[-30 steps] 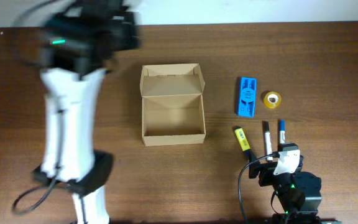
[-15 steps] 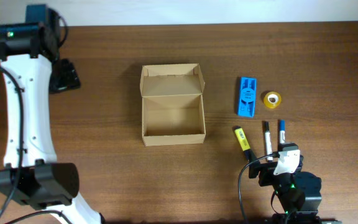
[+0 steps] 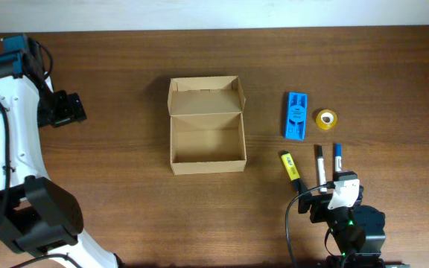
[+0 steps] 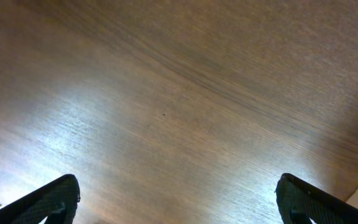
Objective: Pack container
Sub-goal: 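Move the right gripper over the blue whiteboard duster and grasp it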
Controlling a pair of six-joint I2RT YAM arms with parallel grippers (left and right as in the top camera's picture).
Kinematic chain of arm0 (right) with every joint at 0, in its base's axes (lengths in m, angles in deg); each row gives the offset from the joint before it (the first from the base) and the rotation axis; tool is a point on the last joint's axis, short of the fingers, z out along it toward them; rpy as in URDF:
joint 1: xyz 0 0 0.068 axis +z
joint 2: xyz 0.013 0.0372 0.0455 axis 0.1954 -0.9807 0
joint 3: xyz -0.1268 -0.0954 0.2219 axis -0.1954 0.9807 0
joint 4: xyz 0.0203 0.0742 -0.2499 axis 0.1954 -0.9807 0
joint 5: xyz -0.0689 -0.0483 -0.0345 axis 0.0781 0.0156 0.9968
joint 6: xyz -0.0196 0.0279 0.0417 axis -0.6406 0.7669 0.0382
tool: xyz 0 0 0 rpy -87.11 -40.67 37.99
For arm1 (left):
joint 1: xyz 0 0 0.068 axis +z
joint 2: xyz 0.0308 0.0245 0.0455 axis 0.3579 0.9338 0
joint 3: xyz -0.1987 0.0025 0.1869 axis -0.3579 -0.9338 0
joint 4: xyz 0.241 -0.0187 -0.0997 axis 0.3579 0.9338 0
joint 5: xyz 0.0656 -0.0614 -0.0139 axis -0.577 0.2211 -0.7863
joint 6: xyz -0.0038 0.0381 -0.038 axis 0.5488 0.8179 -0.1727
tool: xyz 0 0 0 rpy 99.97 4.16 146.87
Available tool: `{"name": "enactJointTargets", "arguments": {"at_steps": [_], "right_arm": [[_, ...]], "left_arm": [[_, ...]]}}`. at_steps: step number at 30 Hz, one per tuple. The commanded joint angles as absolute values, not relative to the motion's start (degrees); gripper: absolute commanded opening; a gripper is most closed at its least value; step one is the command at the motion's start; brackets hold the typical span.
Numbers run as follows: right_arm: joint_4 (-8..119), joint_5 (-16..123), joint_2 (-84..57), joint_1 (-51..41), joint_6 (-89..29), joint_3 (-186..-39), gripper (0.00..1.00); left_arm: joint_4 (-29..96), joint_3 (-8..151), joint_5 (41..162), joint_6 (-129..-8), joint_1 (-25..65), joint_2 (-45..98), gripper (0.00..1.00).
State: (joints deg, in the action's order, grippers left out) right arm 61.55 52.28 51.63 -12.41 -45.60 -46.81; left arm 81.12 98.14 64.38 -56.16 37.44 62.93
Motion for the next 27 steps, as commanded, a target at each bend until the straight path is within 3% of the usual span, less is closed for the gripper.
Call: {"name": "enactJointTargets", "arguments": {"at_steps": [1,7,12,17,22,27], "right_arm": [[61.44,52.83,52.03,-12.85,-45.86,-46.44,0.99],[63.62,55.82,52.03,-12.85,-45.31,-46.46,0.99],[64.24,53.33,51.72,-12.85,-34.65,-47.18,0.99],[64.00,53.33,45.03,-12.85,-33.82,-53.80,0.99],[61.11,55.60,24.79,-12.85,-34.23,-69.49,0.99],[48.24,55.34,-1.22,-12.85,-35.59,-93.95,0.99]], "left_arm": [[80.88,97.75,65.56,-54.85,37.55,62.21,1.00],[80.90,97.75,65.56,-54.85,37.55,62.21,1.00],[80.90,97.75,65.56,-54.85,37.55,62.21,1.00],[80.90,97.75,65.56,-54.85,37.55,62.21,1.00],[80.88,97.75,65.56,-54.87,37.55,62.21,1.00],[80.90,97.75,65.56,-54.85,37.55,62.21,1.00]]}}
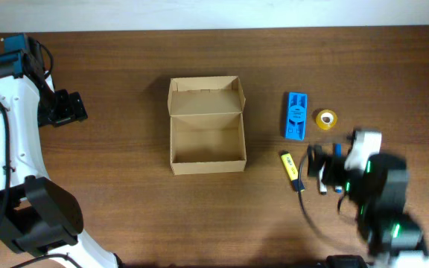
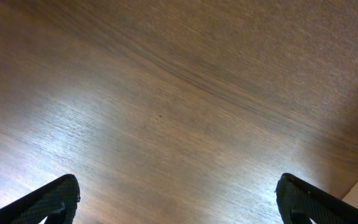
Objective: Pack container
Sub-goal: 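Move the right gripper over the blue whiteboard duster and grasp it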
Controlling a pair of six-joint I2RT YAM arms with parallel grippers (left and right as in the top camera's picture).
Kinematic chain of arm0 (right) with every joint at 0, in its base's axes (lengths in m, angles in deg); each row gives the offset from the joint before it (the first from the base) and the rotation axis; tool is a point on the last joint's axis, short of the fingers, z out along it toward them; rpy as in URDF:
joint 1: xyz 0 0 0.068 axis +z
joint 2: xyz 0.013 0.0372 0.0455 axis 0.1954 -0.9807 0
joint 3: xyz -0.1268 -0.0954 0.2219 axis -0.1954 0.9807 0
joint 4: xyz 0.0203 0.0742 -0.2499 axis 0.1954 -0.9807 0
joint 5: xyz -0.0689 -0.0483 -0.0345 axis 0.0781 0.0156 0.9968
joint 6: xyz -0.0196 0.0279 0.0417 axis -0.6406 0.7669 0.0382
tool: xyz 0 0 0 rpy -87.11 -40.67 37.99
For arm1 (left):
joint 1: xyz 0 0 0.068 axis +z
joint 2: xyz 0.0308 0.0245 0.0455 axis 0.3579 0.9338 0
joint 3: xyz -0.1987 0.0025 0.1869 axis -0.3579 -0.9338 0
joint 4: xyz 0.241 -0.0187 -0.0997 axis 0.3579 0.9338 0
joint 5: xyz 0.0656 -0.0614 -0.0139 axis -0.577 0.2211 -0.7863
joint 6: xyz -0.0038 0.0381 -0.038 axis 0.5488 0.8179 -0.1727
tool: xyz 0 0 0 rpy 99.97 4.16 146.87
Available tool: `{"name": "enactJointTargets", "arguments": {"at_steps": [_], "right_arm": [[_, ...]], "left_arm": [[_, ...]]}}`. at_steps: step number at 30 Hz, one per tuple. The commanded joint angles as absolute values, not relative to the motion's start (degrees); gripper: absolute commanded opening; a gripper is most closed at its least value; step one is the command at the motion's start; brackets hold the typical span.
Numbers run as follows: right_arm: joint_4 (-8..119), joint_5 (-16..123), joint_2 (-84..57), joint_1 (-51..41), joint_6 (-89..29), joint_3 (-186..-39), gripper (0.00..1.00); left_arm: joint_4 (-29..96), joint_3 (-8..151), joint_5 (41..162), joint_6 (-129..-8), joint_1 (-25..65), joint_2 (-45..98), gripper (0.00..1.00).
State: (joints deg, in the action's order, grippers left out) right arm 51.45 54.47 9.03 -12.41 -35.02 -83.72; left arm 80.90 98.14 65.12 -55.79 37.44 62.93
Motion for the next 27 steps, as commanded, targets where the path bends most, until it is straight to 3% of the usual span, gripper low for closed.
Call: {"name": "enactJointTargets", "arguments": {"at_steps": [1,8,10,14,17,27], "right_arm": [[45.75,54.62,-5.76,-12.85,-35.57,-98.81,0.99],[36.13,48.24,-31.18,-12.85,-35.63,-122.65,0.99],[35.39,48.24,-36.28,-12.85,-34.34,-126.15,0.92],[32.41,48.48,-45.83,-12.85,-33.49,-132.44,0.88],[30.56,49.96,-51.99,-12.85,-30.63,-135.90,0.93],[29.55,57.11,-62.53,-10.53,-29.01,-136.57,0.91]], "left_arm": [[80.90,97.75,65.56,-54.85,37.55,62.21,1.00],[80.90,97.75,65.56,-54.85,37.55,62.21,1.00],[80.90,97.75,65.56,-54.87,37.55,62.21,1.00],[80.90,97.75,65.56,-54.85,37.55,62.21,1.00],[80.90,97.75,65.56,-54.87,37.55,62.21,1.00],[80.90,97.75,65.56,-54.85,37.55,62.21,1.00]]}}
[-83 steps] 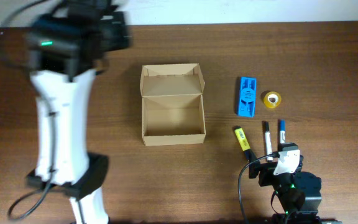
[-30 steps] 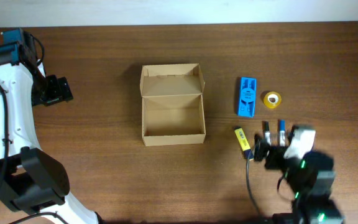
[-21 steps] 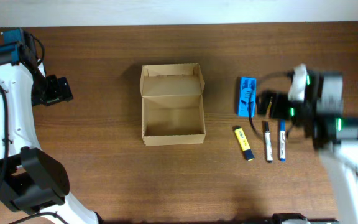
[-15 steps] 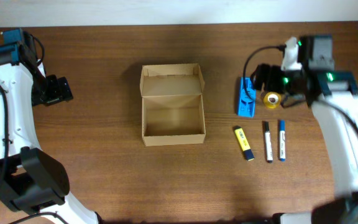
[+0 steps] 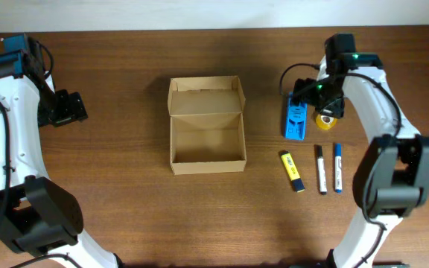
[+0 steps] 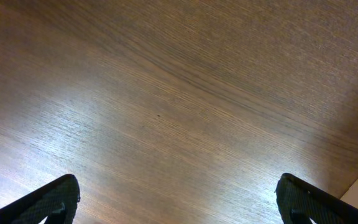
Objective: Pack container
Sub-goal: 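Move the right gripper over the blue whiteboard duster and grasp it, then carry the blue duster left and lower it into the box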
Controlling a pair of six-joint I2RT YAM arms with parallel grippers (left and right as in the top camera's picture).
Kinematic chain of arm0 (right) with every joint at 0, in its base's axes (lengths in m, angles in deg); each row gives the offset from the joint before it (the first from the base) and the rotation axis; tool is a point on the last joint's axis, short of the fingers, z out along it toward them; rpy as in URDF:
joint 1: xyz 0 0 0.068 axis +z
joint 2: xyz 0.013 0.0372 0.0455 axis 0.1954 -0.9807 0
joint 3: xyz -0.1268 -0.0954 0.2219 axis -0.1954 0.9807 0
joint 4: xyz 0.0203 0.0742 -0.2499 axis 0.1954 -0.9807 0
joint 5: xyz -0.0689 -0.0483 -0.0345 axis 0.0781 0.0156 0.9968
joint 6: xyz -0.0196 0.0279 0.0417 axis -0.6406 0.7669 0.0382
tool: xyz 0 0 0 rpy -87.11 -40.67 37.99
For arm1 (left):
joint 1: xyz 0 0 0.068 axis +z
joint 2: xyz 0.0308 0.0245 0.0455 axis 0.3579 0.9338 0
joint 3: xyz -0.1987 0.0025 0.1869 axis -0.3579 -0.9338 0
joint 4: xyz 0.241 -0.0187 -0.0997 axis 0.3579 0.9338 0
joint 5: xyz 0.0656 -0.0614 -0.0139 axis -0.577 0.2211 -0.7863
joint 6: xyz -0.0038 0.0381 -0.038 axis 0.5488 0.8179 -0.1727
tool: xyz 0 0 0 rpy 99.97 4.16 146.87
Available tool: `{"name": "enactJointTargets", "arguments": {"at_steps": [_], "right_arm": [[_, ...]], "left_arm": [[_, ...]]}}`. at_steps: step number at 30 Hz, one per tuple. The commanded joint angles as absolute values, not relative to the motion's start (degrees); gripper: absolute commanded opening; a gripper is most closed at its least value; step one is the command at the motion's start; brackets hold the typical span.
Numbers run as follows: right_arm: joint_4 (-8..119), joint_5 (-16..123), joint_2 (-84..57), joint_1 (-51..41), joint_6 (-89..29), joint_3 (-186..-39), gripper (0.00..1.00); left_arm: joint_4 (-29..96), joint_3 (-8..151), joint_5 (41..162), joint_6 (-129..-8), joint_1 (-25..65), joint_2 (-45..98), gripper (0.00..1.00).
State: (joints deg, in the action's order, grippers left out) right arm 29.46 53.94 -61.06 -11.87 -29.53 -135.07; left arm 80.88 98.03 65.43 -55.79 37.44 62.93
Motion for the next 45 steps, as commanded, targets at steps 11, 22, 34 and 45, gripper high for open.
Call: {"name": "enactJointTargets", "arguments": {"at_steps": [11,22,34,45], "right_arm": [[29.75,61.90,-66.92,-6.01,-28.38,-136.53,0.90],[30.40,62.25,-70.88,-6.03,-28.24,-136.53,0.81],[31.12,62.23,-70.94,-6.08,-28.57,-136.55,0.04],[18.99,61.59,-66.35,-4.76,-35.30,-150.63,0.04]], "left_arm": [[80.90,97.75,65.56,-54.85,37.55,62.21,1.00],[80.90,97.75,65.56,-54.87,37.55,62.21,1.00],[80.90,97.75,65.56,-54.85,37.55,62.21,1.00],[80.90,97.75,65.56,-54.87,37.55,62.21,1.00]]}}
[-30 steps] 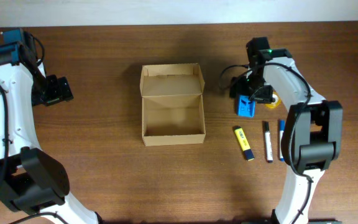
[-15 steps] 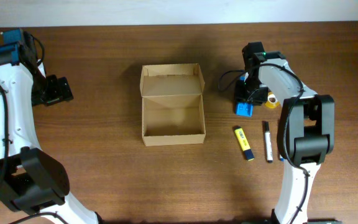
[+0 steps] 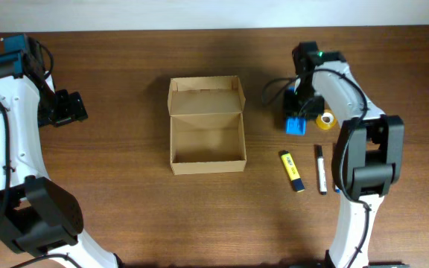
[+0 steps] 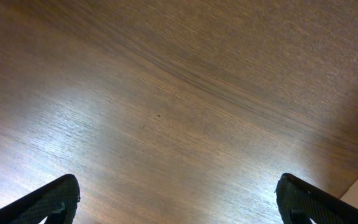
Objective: Pack container
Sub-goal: 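Carry the blue duster left and lower it into the box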
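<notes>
The open cardboard box (image 3: 207, 141) sits mid-table with its lid flap folded back and nothing inside that I can see. To its right lies a blue case (image 3: 295, 125); my right gripper (image 3: 295, 100) is down over its far half, and the overhead view does not show how the jaws stand. A yellow tape roll (image 3: 325, 119) lies just right of the case. In front of them are a yellow highlighter (image 3: 291, 170) and a black marker (image 3: 321, 170). My left gripper (image 4: 178, 190) hangs open over bare wood at the far left (image 3: 65, 108).
The right arm (image 3: 348, 89) stretches from the front edge over the pens and covers part of that area. The left arm (image 3: 6, 134) runs along the table's left side. The wooden table (image 3: 125, 216) ends at a white wall at the back.
My right gripper has gone from beside the tape roll and the case's right edge to over the far half of the blue case. The left gripper has stayed where it was.
The right arm was folded low at the front edge by the pens. Then it was blurred above them. Then it reached to the back with its gripper by the tape roll and blue case, and now sits over the case. The left gripper stayed open over bare wood.
</notes>
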Controlling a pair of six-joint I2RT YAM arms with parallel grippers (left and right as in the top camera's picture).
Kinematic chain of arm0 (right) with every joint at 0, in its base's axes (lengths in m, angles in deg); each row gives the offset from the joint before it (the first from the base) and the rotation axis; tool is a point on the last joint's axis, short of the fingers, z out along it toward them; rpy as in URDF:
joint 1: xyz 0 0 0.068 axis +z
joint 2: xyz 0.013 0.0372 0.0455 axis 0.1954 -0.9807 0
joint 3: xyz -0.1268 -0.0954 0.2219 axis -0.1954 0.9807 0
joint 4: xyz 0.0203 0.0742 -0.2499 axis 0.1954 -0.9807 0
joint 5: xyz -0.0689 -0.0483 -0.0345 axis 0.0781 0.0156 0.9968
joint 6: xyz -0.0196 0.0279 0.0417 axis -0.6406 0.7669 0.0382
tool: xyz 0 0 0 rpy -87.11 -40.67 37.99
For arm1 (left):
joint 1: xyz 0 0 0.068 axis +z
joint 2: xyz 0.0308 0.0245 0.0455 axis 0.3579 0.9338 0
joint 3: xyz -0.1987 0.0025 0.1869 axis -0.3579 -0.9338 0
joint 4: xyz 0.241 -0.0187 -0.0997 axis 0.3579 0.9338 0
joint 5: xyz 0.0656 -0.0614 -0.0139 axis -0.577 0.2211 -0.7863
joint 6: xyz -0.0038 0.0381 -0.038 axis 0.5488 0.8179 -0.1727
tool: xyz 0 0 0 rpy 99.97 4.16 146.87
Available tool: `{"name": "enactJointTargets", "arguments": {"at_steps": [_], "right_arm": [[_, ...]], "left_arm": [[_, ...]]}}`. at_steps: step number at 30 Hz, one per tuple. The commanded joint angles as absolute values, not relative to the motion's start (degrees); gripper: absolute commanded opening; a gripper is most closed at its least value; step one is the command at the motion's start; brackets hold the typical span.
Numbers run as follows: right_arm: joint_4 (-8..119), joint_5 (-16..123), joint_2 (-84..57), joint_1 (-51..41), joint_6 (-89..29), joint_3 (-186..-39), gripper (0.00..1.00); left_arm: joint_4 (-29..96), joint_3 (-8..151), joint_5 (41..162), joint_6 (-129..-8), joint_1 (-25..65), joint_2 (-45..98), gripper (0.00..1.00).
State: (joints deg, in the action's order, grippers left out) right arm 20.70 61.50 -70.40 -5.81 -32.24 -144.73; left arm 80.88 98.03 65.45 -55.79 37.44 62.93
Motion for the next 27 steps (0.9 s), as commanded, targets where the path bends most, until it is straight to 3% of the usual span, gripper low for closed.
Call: {"name": "enactJointTargets", "arguments": {"at_steps": [1,8,14,27], "right_arm": [[17.73,61.59,-65.61,-4.17,-36.51,-152.70,0.04],[11.32,61.57,-61.32,3.17,-51.98,-164.66,0.04],[5.05,60.08,-61.19,13.07,-77.03,-166.28,0.04],[2.58,55.32,-61.74,25.25,-102.93,-166.23,0.04]], "left_arm": [[80.90,97.75,65.56,-54.87,37.55,62.21,1.00],[80.90,97.75,65.56,-54.87,37.55,62.21,1.00],[80.90,97.75,65.56,-54.85,37.55,62.21,1.00],[80.90,97.75,65.56,-54.85,37.55,62.21,1.00]]}}
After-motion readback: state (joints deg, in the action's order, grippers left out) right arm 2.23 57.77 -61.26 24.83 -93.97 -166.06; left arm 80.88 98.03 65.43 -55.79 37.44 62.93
